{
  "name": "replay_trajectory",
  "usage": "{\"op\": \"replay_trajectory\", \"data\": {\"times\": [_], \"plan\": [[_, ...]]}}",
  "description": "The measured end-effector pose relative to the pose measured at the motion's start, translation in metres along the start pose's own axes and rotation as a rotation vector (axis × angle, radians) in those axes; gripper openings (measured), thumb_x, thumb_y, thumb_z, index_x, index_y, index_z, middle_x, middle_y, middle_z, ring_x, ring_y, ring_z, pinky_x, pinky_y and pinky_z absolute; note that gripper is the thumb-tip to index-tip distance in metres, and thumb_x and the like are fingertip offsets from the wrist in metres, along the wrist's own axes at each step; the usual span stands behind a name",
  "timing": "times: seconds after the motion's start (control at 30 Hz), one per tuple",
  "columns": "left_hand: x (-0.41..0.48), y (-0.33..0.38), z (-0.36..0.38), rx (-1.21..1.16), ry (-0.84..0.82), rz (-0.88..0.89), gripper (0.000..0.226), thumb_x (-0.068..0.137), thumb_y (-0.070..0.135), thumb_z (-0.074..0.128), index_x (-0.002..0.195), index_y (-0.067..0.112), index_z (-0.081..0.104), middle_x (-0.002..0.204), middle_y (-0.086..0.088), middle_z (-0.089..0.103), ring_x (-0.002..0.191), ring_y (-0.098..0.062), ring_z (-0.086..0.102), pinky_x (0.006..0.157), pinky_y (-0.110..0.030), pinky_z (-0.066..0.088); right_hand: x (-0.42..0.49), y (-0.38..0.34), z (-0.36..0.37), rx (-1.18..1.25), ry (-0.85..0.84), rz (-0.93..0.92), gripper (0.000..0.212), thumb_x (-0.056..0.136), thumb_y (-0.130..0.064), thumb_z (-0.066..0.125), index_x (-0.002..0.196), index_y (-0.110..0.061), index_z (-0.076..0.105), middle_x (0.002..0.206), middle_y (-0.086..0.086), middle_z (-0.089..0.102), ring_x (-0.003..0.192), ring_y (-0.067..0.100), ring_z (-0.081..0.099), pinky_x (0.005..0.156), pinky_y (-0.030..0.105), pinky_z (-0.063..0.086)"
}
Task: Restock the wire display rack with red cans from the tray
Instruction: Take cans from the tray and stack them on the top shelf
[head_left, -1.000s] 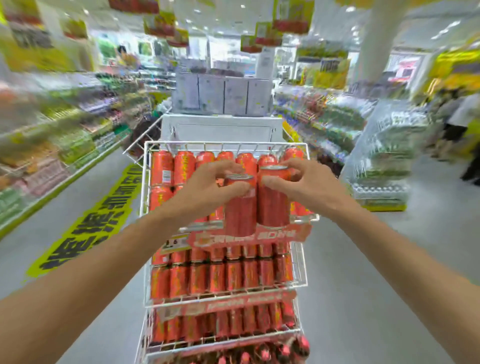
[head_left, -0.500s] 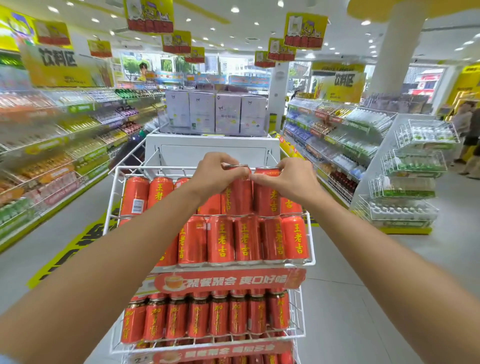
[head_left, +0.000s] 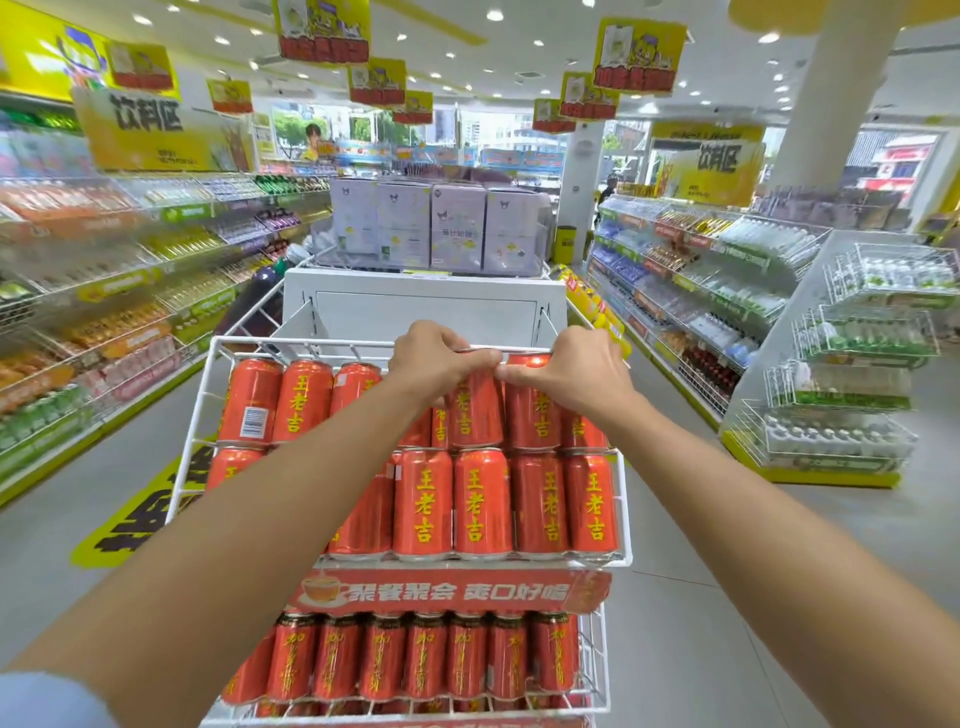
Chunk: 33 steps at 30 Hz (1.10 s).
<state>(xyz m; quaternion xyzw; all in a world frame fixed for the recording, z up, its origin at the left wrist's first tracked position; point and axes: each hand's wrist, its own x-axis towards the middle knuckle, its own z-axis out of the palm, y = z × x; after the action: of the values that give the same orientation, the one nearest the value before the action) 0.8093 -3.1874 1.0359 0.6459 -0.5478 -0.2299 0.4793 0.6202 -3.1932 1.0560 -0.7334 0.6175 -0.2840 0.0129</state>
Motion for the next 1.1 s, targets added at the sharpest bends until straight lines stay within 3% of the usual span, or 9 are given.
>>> {"op": "replay_trajectory", "data": {"times": [0.13, 0.27, 0.47, 0.6, 0.73, 0.9, 1.1], "plan": [[0.002, -0.002, 0.003, 0.004, -0.006, -0.011, 0.054, 0.058, 0.061, 0.09, 0.086, 0.016, 0.079, 0.082, -0.007, 0.078, 0.076, -0.025, 0.078, 0.061, -0.049, 0.066, 0.004, 0.005, 0.004, -0.003, -0.005, 0.009, 0.075, 0.064, -0.087, 0.07, 0.058, -0.018, 0.041, 0.066, 0.006, 0.049, 0.079, 0.035, 0.062, 0.048, 0.032, 0.026], [0.005, -0.007, 0.006, -0.013, -0.036, -0.04, 0.055, 0.062, 0.06, 0.089, 0.094, 0.017, 0.077, 0.093, -0.007, 0.076, 0.083, -0.024, 0.075, 0.062, -0.048, 0.066, 0.004, 0.005, 0.009, -0.013, 0.01, 0.016, 0.076, 0.064, -0.088, 0.068, 0.06, -0.016, 0.043, 0.065, 0.005, 0.047, 0.086, 0.038, 0.066, 0.058, 0.034, 0.035], [0.01, -0.015, 0.005, -0.088, -0.117, -0.063, 0.052, 0.064, 0.054, 0.089, 0.101, 0.019, 0.076, 0.085, -0.005, 0.067, 0.066, -0.018, 0.069, 0.071, -0.046, 0.066, -0.003, 0.004, 0.017, -0.011, 0.075, 0.017, 0.076, 0.068, -0.087, 0.065, 0.064, -0.013, 0.048, 0.077, 0.015, 0.063, 0.086, 0.039, 0.067, 0.06, 0.036, 0.039], [0.008, -0.013, 0.004, -0.092, -0.134, -0.049, 0.037, 0.077, 0.041, 0.088, 0.104, 0.019, 0.075, 0.084, -0.004, 0.068, 0.076, -0.019, 0.069, 0.074, -0.045, 0.066, -0.008, 0.002, 0.021, -0.022, 0.123, 0.017, 0.072, 0.075, -0.081, 0.065, 0.073, -0.011, 0.053, 0.089, 0.016, 0.07, 0.092, 0.04, 0.068, 0.062, 0.036, 0.038], [0.004, -0.011, 0.004, -0.1, -0.147, -0.019, 0.036, 0.081, 0.031, 0.087, 0.112, 0.017, 0.074, 0.092, -0.005, 0.069, 0.095, -0.025, 0.073, 0.081, -0.051, 0.064, -0.011, 0.002, 0.028, -0.012, 0.164, 0.029, 0.068, 0.078, -0.08, 0.062, 0.077, -0.013, 0.054, 0.093, 0.018, 0.071, 0.095, 0.042, 0.068, 0.063, 0.036, 0.041], [0.001, -0.012, 0.004, -0.083, -0.16, -0.015, 0.044, 0.079, 0.025, 0.088, 0.119, 0.018, 0.072, 0.103, -0.007, 0.074, 0.1, -0.025, 0.075, 0.082, -0.049, 0.064, -0.009, 0.008, 0.03, 0.006, 0.129, 0.005, 0.067, 0.079, -0.076, 0.065, 0.073, -0.009, 0.061, 0.085, 0.016, 0.068, 0.086, 0.04, 0.068, 0.06, 0.036, 0.042], [-0.004, -0.009, 0.009, 0.013, -0.1, 0.031, 0.052, 0.075, 0.026, 0.091, 0.122, 0.017, 0.071, 0.108, -0.007, 0.069, 0.094, -0.03, 0.074, 0.081, -0.046, 0.064, -0.007, 0.015, 0.029, -0.025, 0.081, -0.045, 0.059, 0.083, -0.059, 0.074, 0.06, -0.016, 0.04, 0.082, 0.013, 0.058, 0.083, 0.038, 0.065, 0.061, 0.036, 0.038]]}}
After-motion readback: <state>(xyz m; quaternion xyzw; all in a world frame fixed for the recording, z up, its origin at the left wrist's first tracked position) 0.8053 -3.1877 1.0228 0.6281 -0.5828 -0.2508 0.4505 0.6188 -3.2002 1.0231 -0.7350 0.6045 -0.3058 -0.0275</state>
